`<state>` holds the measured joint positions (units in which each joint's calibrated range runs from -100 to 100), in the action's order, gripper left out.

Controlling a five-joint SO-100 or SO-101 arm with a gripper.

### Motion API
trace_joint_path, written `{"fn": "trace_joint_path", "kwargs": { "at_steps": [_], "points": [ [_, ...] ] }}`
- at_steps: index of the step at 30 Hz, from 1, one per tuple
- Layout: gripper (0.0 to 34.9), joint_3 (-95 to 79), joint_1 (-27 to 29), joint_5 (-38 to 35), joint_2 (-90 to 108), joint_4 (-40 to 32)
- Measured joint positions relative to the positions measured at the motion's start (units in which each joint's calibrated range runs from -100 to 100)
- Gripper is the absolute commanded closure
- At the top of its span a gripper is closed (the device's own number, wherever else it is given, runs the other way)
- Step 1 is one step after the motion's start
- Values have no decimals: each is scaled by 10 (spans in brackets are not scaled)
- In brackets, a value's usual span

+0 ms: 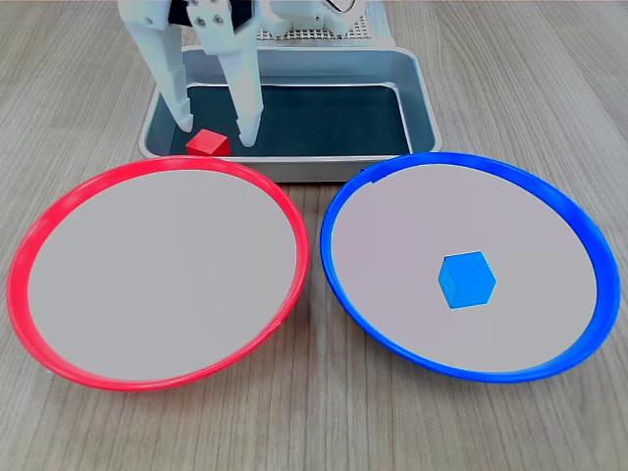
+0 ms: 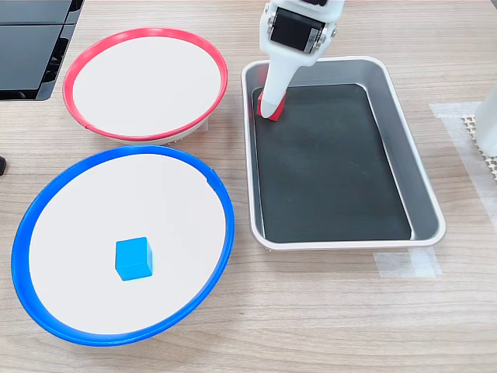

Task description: Move two blocks from tray to matching dishes

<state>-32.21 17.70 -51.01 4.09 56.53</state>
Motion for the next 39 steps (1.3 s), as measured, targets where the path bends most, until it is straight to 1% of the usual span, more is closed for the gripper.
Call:
{"fn": "trace_joint_path", "kwargs": {
  "at_steps": [1,2,3,7,8,11,13,15,17,19,20,22,23,24,25,26,27,30,31,33,34,35,36,37,38,39],
  "points": [
    [166,0,1,-5,-3,0],
    [191,0,10,-7,-3,0],
    [206,1,15,-8,-6,-4],
    [232,-5,10,-9,-17,-29],
    [265,-5,19,-10,-26,-42],
    [346,-5,15,-11,-38,-55],
    [346,-5,12,-11,-46,-60],
    [346,-3,9,-10,-48,-50],
    [346,25,-12,-4,-49,10],
    [346,71,-42,12,-49,86],
    [346,113,-60,26,-49,166],
    [346,181,-99,62,-49,272],
    [347,232,-133,86,-51,344],
    [347,252,-145,99,-51,364],
    [347,293,-165,131,-51,389],
    [347,335,-180,168,-54,396],
    [347,371,-185,217,-57,365],
    [347,386,-177,271,-57,290],
    [347,378,-161,284,-57,228],
    [347,359,-136,290,-57,157],
    [347,334,-115,289,-61,93],
    [347,318,-107,290,-63,59],
    [346,288,-95,289,-70,-4],
    [341,270,-89,289,-77,-43],
    [307,247,-84,289,-88,-100],
    [263,231,-81,289,-101,-145]
  ]
}}
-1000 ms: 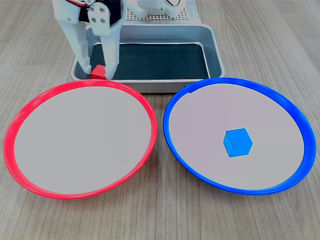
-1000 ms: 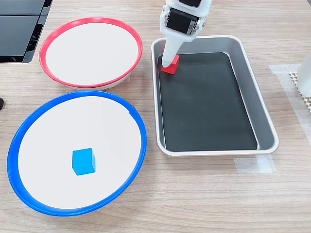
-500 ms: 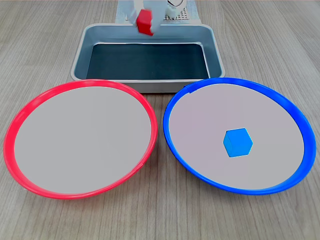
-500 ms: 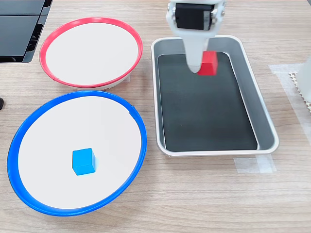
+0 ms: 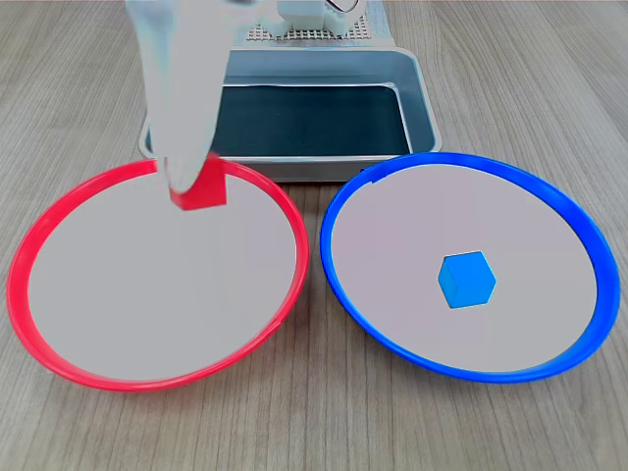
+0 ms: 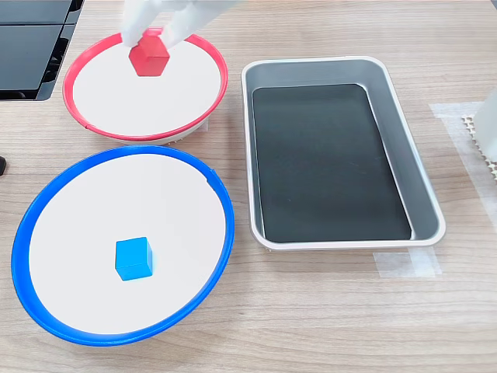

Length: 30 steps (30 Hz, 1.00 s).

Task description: Move two blocks from tray to matching dishes

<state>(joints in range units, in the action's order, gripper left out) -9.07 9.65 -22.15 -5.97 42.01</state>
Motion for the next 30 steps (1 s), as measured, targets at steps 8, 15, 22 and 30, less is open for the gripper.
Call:
{"fn": "trace_joint_path", "kwargs": {
  "at_steps": [8,15,22,30],
  "points": [
    [168,-19,10,-10,-100,-182],
    [348,-165,3,73,32,-268],
    [348,-495,-59,210,375,-350],
    [348,-897,-49,253,894,-186]
  ]
}}
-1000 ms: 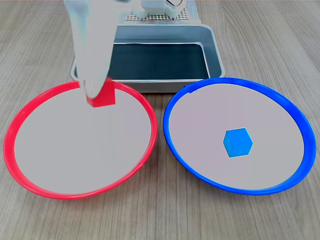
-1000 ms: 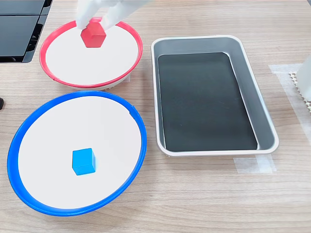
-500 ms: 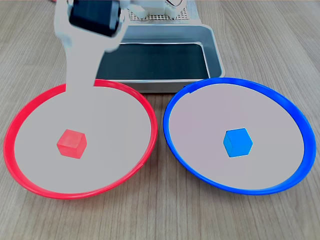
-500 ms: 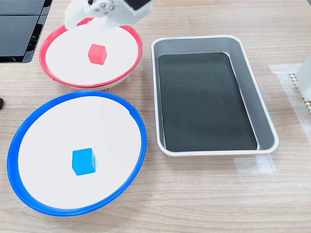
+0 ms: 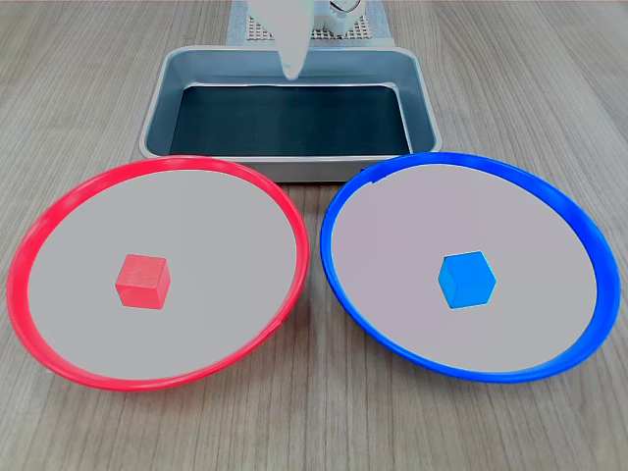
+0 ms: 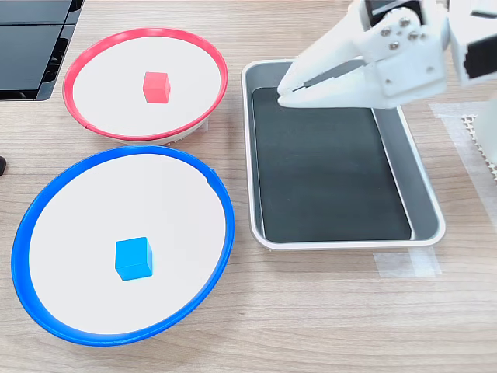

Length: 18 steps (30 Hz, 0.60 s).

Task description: Move two blocks from tray to matching dishes

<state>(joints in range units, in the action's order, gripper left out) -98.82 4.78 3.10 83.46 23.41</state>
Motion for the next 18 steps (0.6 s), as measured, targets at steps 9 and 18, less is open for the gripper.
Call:
{"fn": "trace_joint_path", "kwargs": {
  "at_steps": [9,18],
  "points": [
    [348,-12,16,2,142,226],
    [346,-12,15,2,154,238]
  ]
}}
